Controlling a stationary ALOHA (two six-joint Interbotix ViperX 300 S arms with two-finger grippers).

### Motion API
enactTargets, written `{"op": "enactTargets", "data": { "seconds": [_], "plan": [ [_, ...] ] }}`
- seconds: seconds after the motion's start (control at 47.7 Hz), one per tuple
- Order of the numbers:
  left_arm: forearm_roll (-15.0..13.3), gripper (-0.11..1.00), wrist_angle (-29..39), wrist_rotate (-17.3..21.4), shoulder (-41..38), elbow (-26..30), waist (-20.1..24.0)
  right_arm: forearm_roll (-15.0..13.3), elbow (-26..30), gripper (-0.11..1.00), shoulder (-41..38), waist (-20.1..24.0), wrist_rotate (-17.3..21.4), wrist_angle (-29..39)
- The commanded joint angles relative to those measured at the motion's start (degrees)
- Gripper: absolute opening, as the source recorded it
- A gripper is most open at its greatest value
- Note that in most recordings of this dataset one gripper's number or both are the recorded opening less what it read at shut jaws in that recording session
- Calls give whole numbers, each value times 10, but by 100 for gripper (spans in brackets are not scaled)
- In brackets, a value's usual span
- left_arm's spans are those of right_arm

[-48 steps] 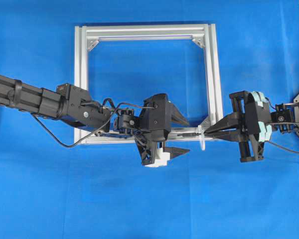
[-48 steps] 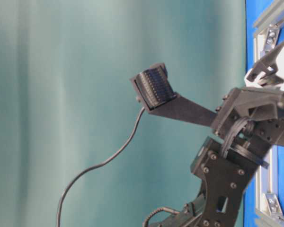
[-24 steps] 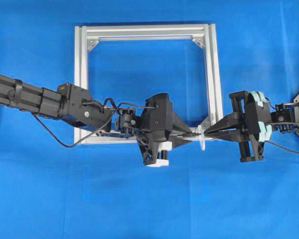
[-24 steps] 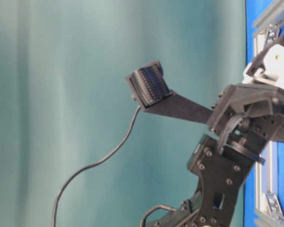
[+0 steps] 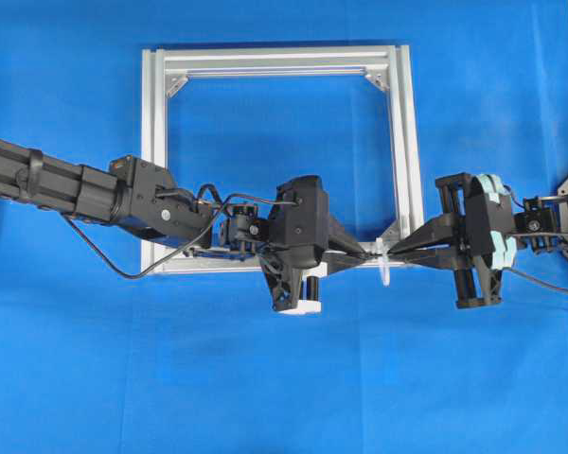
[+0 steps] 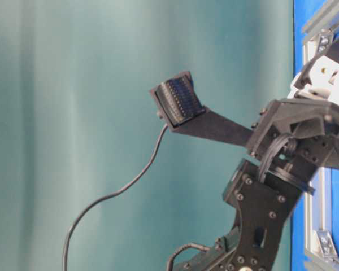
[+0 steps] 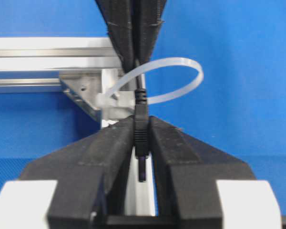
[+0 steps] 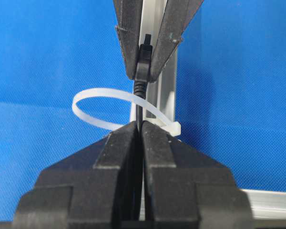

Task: Insert the wire through the string loop located on the right side.
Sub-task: 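Open the right gripper and pull the cable leftward through the loop with the left gripper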

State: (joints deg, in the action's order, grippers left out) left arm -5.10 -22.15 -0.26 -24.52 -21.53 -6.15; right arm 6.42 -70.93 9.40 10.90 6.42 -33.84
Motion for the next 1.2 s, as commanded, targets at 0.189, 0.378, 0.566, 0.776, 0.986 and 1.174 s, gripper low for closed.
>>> {"op": "enactTargets", "data": {
  "seconds": [0.189, 0.378, 0.566, 0.776, 0.986, 1.174],
  "plan": [
    [1, 8, -2, 0, 13, 6, -1, -1, 5, -4, 9, -1, 0, 3],
    [1, 8, -2, 0, 13, 5, -1, 0, 5, 2, 9, -1, 5, 6],
    [1, 8, -2, 0, 19, -2, -1, 4, 5, 49, 9, -1, 8, 14],
    [1, 8, -2, 0, 49, -33, -3, 4, 5, 94, 9, -1, 8, 16],
    [1, 8, -2, 1, 116, -103, -10, 4, 6, 93, 9, -1, 8, 22],
    [1, 8, -6, -8, 178, -190, -14, 3, 6, 93, 9, -1, 6, 22]
  ]
}}
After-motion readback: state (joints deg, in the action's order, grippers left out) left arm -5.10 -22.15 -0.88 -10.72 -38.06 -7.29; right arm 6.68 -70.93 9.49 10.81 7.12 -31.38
